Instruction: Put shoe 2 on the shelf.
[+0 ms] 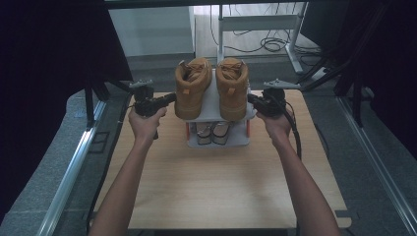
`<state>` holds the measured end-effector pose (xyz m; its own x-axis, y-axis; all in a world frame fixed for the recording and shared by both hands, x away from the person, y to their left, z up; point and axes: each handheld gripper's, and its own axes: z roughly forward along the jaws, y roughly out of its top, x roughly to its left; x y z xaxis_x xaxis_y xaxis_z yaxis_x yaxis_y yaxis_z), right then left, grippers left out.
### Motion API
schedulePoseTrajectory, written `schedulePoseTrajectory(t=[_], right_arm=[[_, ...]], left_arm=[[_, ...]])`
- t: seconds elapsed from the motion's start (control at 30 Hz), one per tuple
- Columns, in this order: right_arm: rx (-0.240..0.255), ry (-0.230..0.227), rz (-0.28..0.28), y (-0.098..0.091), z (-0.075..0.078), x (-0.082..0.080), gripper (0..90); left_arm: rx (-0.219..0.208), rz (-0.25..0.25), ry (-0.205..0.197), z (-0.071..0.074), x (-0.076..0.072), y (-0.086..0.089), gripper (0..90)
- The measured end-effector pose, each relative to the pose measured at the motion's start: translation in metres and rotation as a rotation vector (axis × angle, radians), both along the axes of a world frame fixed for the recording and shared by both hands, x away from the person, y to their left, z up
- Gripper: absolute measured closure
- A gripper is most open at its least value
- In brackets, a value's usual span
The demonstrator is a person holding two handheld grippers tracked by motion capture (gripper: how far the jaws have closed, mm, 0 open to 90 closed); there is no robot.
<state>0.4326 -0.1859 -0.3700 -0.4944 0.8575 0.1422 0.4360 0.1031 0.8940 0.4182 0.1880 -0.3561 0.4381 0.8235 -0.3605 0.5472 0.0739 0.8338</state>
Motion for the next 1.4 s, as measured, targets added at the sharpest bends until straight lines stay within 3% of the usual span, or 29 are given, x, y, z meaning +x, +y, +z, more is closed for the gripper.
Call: schedulePoseTrajectory(t=[0.33, 0.37, 0.4, 0.43, 0.47, 0.53, 0.57, 0.77, 1.0, 1.2, 1.33, 1.4], right_arm=[[-0.012, -0.005, -0.003, 0.006, 0.000, 0.002, 89.4], [-0.013, -0.004, 0.002, 0.007, 0.000, 0.002, 89.4], [-0.012, -0.004, 0.004, 0.009, 0.000, 0.002, 89.4], [-0.016, -0.003, 0.010, 0.012, 0.000, 0.002, 89.4], [-0.015, -0.008, 0.012, 0.013, -0.001, 0.003, 89.3], [-0.015, -0.006, 0.014, 0.015, -0.002, 0.003, 89.3], [-0.005, -0.002, 0.017, 0.015, -0.002, 0.004, 89.3], [-0.001, -0.005, 0.015, 0.021, -0.004, 0.005, 89.4], [0.020, -0.001, 0.007, 0.020, -0.006, 0.005, 89.5], [0.033, 0.006, 0.019, 0.017, -0.006, 0.004, 89.4], [0.034, -0.003, 0.033, 0.015, -0.007, 0.002, 89.3], [0.042, -0.011, 0.032, 0.012, -0.007, -0.001, 89.2]], left_arm=[[-0.006, 0.015, 0.002, 0.000, -0.001, -0.003, 90.0], [-0.020, 0.004, 0.006, 0.000, -0.001, -0.003, 90.0], [-0.078, -0.045, 0.020, -0.001, 0.000, -0.004, 90.0], [-0.102, -0.063, 0.026, -0.001, 0.000, -0.007, 90.0], [-0.088, -0.071, 0.021, -0.001, 0.000, -0.012, 90.0], [-0.001, -0.060, -0.011, 0.003, -0.002, -0.025, 90.0], [0.006, -0.059, -0.010, 0.004, -0.002, -0.028, 90.0], [-0.044, -0.066, 0.003, -0.001, -0.001, -0.027, 90.0], [-0.032, -0.045, -0.010, -0.001, -0.003, -0.030, 90.0], [-0.056, -0.062, -0.013, -0.004, -0.002, -0.026, 89.9], [-0.037, -0.053, -0.032, -0.004, -0.004, -0.025, 85.6], [-0.048, -0.054, -0.036, -0.004, -0.005, -0.023, 84.1]])
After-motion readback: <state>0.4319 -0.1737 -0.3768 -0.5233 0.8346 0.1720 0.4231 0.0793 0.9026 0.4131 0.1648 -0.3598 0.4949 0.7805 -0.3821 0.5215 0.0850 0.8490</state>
